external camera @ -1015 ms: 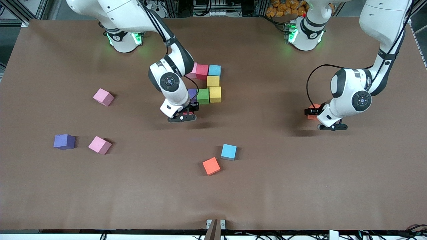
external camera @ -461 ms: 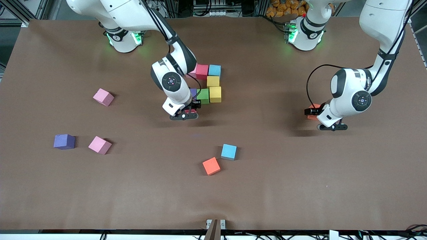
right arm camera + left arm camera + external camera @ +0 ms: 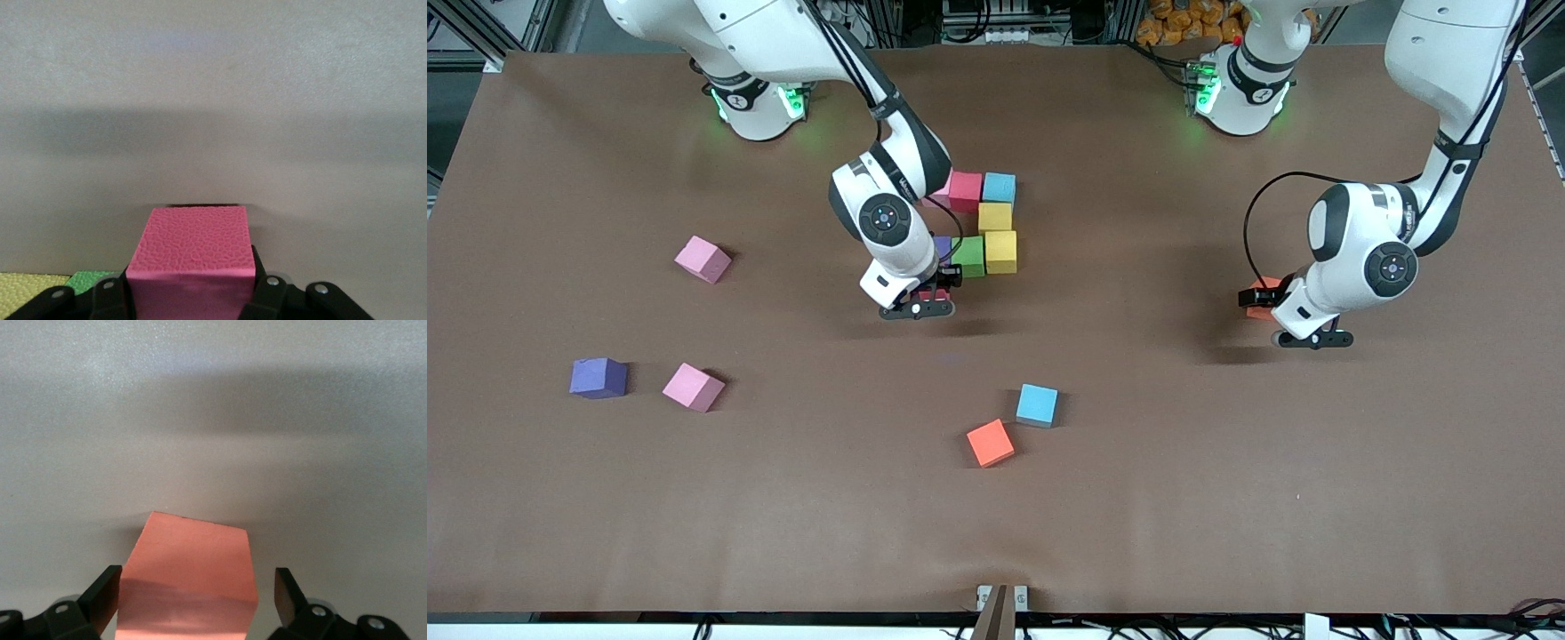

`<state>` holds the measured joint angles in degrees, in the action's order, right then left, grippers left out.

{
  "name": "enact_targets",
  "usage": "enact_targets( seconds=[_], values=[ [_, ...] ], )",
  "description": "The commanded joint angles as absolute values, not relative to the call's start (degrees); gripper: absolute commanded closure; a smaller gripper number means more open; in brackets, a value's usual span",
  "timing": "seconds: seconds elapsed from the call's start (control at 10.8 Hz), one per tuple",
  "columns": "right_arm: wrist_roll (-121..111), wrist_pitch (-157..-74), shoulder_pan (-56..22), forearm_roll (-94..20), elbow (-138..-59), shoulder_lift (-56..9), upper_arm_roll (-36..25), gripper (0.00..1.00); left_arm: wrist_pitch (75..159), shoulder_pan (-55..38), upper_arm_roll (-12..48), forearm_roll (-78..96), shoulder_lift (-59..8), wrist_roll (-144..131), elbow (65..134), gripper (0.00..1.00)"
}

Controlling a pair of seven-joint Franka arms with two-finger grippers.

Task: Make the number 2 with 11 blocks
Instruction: 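Lower the pink block beside the green block with the right gripper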

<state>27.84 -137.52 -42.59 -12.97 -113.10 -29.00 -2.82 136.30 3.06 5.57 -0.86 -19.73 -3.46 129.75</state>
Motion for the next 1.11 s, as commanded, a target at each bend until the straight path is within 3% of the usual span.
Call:
enact_targets(
  seconds=[0.0,0.74,0.83,0.92,1.01],
  values=[
    [28.21,-136.76,-43.42,-15.47,-111.27,-29.88,-3.08,0.71,136.85,3.52,5.71,-1.93,-19.86,-2.55,129.64,0.00],
    [28.48,-136.67,-44.38,-15.47,-111.36,-30.94,-3.16,0.71,136.85,3.52,5.71,-1.93,-19.86,-2.55,129.64,0.00],
    [28.48,-136.67,-44.38,-15.47,-111.36,-30.94,-3.16,0.65,136.76,3.52,5.71,-1.93,-19.86,-2.64,129.64,0.00],
    [28.56,-136.67,-44.30,-15.47,-111.36,-30.94,-3.16,0.33,136.76,3.52,5.71,-1.93,-19.86,-2.64,129.64,0.00],
    [28.65,-136.67,-44.12,-15.47,-111.36,-30.85,-3.25,0.07,136.84,3.52,5.71,-1.93,-19.86,-2.64,129.64,0.00]
  ],
)
